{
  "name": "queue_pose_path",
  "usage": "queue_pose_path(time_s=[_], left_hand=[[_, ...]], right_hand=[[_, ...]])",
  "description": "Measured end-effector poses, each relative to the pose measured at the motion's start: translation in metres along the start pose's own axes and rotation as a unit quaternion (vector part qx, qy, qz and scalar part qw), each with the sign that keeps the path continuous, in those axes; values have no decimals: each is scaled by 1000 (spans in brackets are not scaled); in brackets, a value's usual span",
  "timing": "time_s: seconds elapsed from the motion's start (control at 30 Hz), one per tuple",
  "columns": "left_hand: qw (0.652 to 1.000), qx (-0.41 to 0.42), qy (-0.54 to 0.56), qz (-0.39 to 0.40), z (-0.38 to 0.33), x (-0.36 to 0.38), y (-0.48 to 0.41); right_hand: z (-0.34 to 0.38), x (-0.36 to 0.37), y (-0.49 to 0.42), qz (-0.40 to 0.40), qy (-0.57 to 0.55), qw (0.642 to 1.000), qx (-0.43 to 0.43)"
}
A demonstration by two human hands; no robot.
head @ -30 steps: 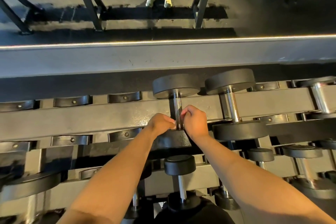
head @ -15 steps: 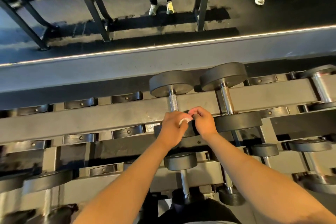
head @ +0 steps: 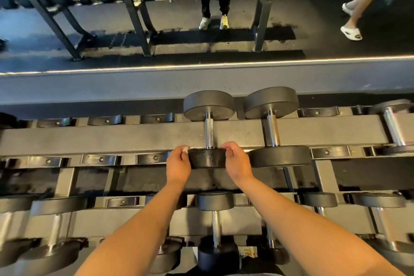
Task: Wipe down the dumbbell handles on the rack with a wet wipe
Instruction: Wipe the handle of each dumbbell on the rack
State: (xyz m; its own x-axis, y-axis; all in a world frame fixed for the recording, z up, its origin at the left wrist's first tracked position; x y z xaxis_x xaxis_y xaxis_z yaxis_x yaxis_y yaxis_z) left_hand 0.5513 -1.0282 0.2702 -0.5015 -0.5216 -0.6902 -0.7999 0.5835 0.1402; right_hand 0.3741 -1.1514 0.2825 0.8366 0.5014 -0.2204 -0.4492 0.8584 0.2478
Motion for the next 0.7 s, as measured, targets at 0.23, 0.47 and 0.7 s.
queue_pose_path(time_s=[0.23,0.47,0.7], left_hand=[[981,165,-72,-72,-53,9,39],[918,346,-192,9,-104,59,66],[928,348,-129,-44,-94,45,76]], right_hand=[[0,-16,-2,4,-45,999,20],[-6,-20,-2,4,-129,990,63],[4,-15,5,19,-59,998,24]])
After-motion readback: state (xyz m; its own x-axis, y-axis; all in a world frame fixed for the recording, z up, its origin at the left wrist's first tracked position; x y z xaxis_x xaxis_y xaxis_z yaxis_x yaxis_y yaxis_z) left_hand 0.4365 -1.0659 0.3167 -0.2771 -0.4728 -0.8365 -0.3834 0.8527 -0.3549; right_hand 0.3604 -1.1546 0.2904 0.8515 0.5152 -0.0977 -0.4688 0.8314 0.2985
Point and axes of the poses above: each hand's wrist, its own y-axis away from the middle knuckle, its own x-axis out of the palm, z = x × y, the point moved 7 cm from there along -y, towards the middle knuckle, and after that the axes turned 9 degrees about -y, right-handed, at the moved point
